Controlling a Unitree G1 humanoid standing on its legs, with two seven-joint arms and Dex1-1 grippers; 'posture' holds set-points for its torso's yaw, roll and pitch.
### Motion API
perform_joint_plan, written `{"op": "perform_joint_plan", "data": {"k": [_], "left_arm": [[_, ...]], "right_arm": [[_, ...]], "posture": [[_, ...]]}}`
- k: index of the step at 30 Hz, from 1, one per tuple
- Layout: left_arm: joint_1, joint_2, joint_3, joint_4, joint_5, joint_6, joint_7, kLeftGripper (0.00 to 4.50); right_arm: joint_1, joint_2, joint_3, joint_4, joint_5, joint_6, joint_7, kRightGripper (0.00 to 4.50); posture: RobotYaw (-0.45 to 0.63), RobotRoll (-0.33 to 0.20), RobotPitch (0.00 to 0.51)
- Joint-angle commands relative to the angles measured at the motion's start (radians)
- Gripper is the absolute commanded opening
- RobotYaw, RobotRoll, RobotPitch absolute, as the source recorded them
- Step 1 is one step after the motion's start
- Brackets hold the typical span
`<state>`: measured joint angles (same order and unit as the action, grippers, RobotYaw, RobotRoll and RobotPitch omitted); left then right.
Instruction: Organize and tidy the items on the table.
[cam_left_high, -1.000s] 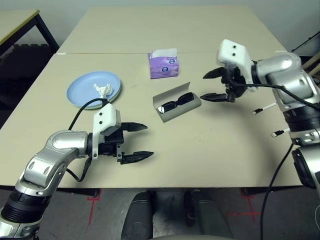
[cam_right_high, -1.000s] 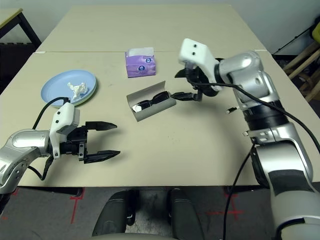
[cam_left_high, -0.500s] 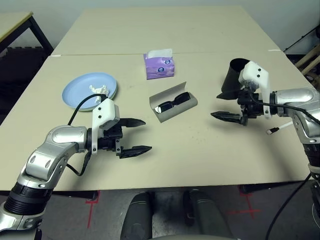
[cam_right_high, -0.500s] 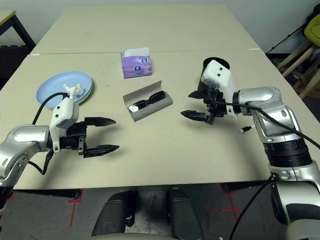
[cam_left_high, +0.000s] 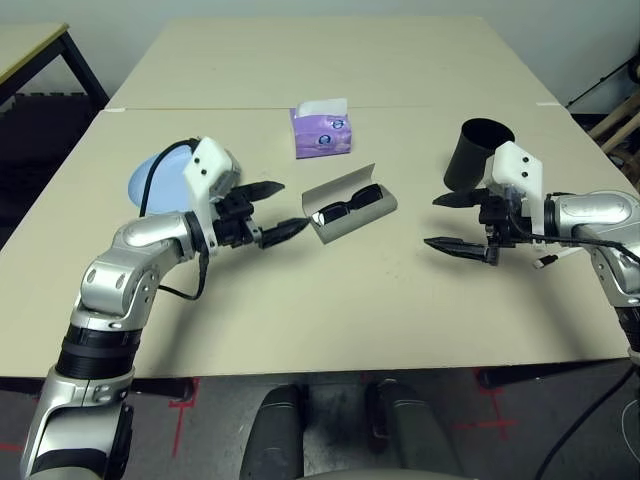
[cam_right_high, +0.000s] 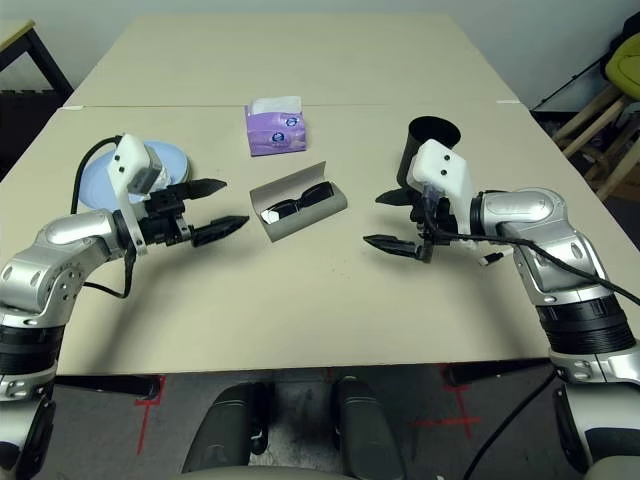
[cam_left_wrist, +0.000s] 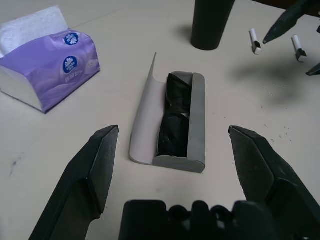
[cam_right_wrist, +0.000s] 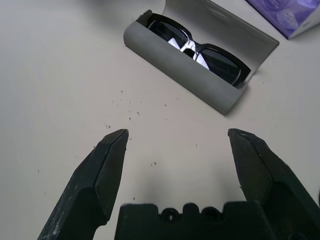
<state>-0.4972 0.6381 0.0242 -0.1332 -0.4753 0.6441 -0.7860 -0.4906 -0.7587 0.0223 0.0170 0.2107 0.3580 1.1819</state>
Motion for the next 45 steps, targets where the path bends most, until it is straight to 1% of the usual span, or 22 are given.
{"op": "perform_joint_plan", "data": {"k": [1, 6, 13, 16, 19, 24, 27, 28, 29, 38, 45], "left_arm": [[-0.011, -0.007, 0.000, 0.025, 0.013, 0.036, 0.027, 4.50], [-0.051, -0.023, -0.024, 0.085, 0.060, 0.016, 0.061, 4.50], [-0.092, -0.053, -0.049, 0.164, 0.112, -0.037, 0.053, 4.50], [-0.109, -0.063, -0.068, 0.207, 0.141, -0.067, 0.047, 4.50], [-0.115, -0.065, -0.086, 0.238, 0.177, -0.108, 0.035, 3.90], [-0.138, -0.082, -0.092, 0.293, 0.213, -0.133, 0.040, 1.98], [-0.159, -0.098, -0.091, 0.331, 0.230, -0.145, 0.047, 0.76], [-0.165, -0.105, -0.092, 0.338, 0.234, -0.146, 0.050, 0.30], [-0.170, -0.112, -0.093, 0.340, 0.238, -0.146, 0.053, 0.04], [-0.186, -0.184, -0.105, 0.332, 0.271, -0.137, 0.101, 0.04], [-0.192, -0.213, -0.108, 0.347, 0.318, -0.162, 0.151, 0.04]], "right_arm": [[0.025, -0.024, -0.030, 0.043, 0.011, -0.052, 0.001, 4.45], [0.048, -0.048, -0.068, 0.082, 0.044, -0.092, 0.012, 4.45], [0.078, -0.046, -0.082, 0.087, 0.072, -0.107, 0.008, 4.45], [0.090, -0.045, -0.074, 0.089, 0.067, -0.115, -0.001, 4.45], [0.096, -0.044, -0.070, 0.083, 0.067, -0.118, -0.005, 4.50], [0.098, -0.038, -0.067, 0.078, 0.071, -0.120, -0.008, 4.50], [0.098, -0.034, -0.068, 0.078, 0.075, -0.122, -0.009, 4.50], [0.097, -0.030, -0.072, 0.078, 0.080, -0.130, -0.007, 4.50], [0.097, -0.028, -0.074, 0.078, 0.083, -0.137, -0.005, 4.50], [0.109, -0.032, -0.078, 0.061, 0.130, -0.127, 0.027, 4.50], [0.130, -0.038, -0.089, 0.012, 0.183, -0.084, 0.038, 4.50]], "posture": [[0.01, 0.000, 0.075], [0.00, 0.000, 0.071], [-0.02, 0.000, 0.067], [-0.02, 0.000, 0.067], [-0.02, 0.000, 0.065], [-0.03, 0.000, 0.067], [-0.03, 0.000, 0.068], [-0.03, 0.000, 0.069], [-0.03, 0.000, 0.071], [-0.03, 0.000, 0.081], [-0.04, 0.000, 0.086]]}}
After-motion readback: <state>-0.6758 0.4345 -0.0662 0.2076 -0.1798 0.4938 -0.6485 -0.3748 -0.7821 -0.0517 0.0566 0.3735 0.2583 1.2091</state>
